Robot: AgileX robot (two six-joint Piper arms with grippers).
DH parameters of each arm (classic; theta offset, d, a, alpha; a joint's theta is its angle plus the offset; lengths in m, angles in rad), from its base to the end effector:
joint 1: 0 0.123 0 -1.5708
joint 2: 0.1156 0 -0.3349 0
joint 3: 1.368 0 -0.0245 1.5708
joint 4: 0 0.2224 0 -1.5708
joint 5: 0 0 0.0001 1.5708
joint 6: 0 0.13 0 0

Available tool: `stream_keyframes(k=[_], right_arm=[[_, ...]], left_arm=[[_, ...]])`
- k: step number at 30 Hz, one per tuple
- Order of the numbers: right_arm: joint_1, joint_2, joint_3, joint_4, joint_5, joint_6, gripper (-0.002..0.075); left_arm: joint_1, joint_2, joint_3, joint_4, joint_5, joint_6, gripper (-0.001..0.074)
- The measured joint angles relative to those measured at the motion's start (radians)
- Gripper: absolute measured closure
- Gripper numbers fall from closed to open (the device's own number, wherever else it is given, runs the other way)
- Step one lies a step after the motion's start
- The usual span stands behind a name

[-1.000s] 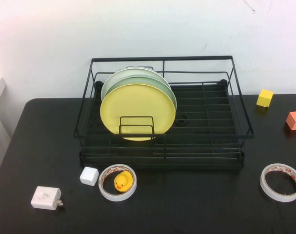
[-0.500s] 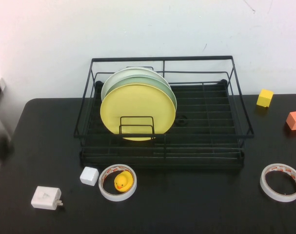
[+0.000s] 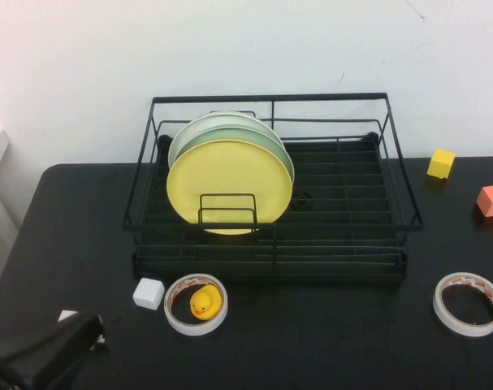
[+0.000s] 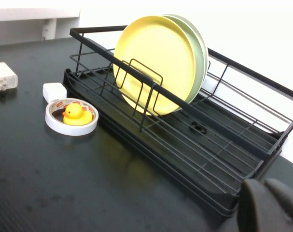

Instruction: Place plate on rack

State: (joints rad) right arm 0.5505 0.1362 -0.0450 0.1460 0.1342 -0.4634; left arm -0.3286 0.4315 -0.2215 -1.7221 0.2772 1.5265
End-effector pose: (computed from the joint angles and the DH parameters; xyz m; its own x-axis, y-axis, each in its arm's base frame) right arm 0.0216 0.0162 0.2122 0.0587 -0.3316 -0.9416 -0.5487 0.7773 -0.3079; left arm 0.0477 -0.0535 0.2843 -0.1873 -0.1397 -0.9723 0.5394 0.8127 -0.2207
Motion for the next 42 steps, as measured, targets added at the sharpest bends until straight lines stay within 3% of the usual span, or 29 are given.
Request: stream_keyframes(k=[13, 20, 26, 32, 42], right_arm=[[0.000, 0.000, 0.000, 0.010, 0.000, 0.000, 0.0727], [0.000, 0.000, 0.000, 0.014, 0.000, 0.000, 0.0727], [0.000, 0.000, 0.000, 0.014, 0.000, 0.000, 0.0727], [0.000, 0.000, 0.000, 0.015, 0.000, 0.000, 0.0728], [0.000, 0.000, 0.000, 0.017, 0.000, 0.000, 0.0728]], left_arm=[[0.000, 0.000, 0.002, 0.011, 0.107, -0.005, 0.0736], [0.000, -0.019, 0.006, 0.011, -0.114, 0.001, 0.0736], [0.130, -0.204, 0.047, 0.000, -0.215, 0.184, 0.0736], [0.264, -0.331, 0.090, -0.004, -0.225, 0.243, 0.0736], [0.251, -0.359, 0.169, -0.008, -0.319, 0.193, 0.0736]])
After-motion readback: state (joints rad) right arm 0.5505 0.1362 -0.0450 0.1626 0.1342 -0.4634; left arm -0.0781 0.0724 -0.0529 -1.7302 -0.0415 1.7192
